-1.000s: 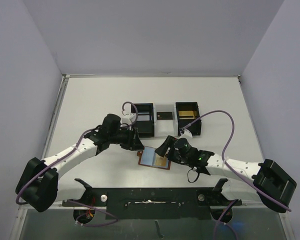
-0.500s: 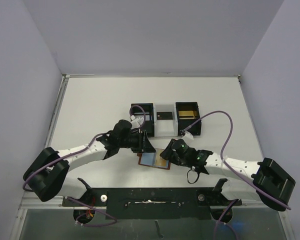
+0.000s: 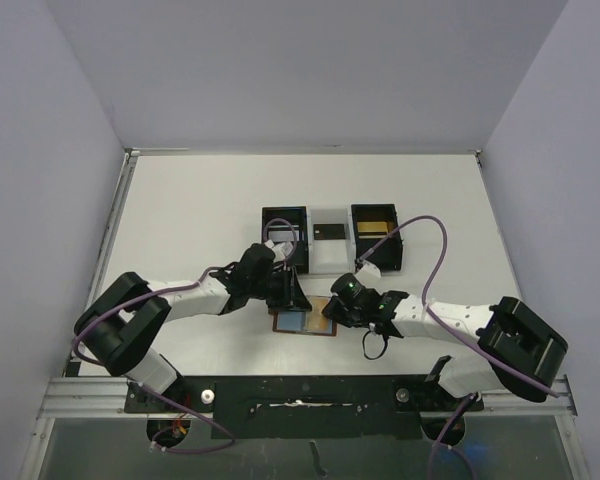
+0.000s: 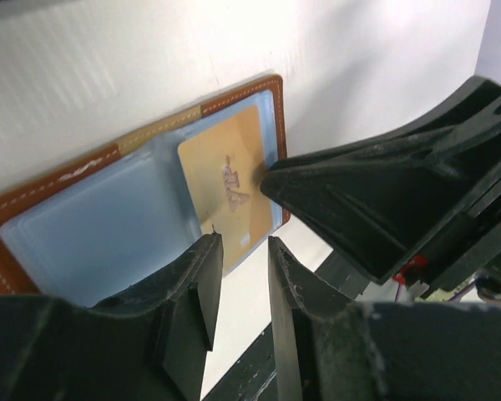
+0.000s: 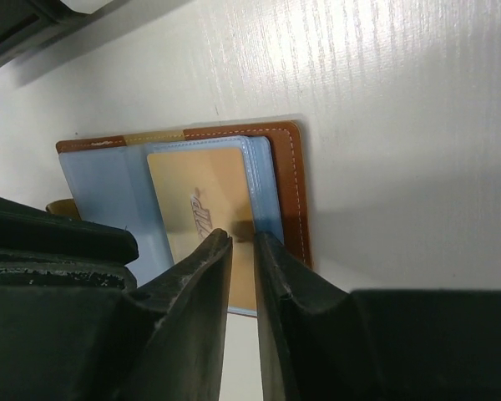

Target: Take the credit cards out of the card holder

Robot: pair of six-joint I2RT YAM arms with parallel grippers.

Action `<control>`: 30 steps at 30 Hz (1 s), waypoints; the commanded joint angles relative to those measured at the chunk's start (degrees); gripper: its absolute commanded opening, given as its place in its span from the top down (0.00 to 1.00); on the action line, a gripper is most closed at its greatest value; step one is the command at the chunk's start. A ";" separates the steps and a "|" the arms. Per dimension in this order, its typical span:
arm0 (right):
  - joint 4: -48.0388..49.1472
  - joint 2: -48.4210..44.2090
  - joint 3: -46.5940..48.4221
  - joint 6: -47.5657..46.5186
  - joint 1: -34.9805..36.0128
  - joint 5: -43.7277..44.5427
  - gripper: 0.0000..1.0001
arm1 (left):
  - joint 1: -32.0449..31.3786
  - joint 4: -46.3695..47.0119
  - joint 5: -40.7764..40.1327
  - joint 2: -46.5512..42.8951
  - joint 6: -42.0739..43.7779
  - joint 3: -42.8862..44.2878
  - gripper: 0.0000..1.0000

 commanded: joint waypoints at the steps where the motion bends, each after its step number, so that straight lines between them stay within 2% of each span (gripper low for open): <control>1: -0.61 0.75 0.49 2.24 0.20 1.71 0.80 | -1.10 -2.55 -5.08 0.75 1.01 5.69 0.73; 6: -0.75 1.35 0.34 1.47 0.07 0.91 0.81 | -0.94 -2.86 -7.98 0.78 0.12 3.13 0.71; 13: -3.17 4.45 3.36 -1.36 -0.02 -0.73 0.83 | -2.16 5.62 -8.61 1.01 -5.42 -2.11 0.71; 17: -2.88 5.02 3.50 -1.96 0.15 -1.62 0.83 | -2.17 5.66 -9.13 1.82 -5.83 -2.86 0.74; 20: -2.87 5.00 3.25 -1.88 0.06 -1.92 0.83 | -2.17 6.53 -9.04 2.09 -6.07 -3.55 0.81; 23: -2.96 4.60 3.08 -1.90 0.06 -1.97 0.83 | -2.17 8.87 -8.70 1.82 -6.81 -4.26 0.84; 27: -0.69 3.20 1.97 -3.15 -0.18 -3.21 0.83 | -2.07 16.92 -4.37 2.83 -10.93 -5.03 0.98; 30: 0.82 1.87 0.92 -3.99 -0.60 -3.81 0.83 | -1.89 16.36 -4.61 2.49 -10.95 -4.53 1.00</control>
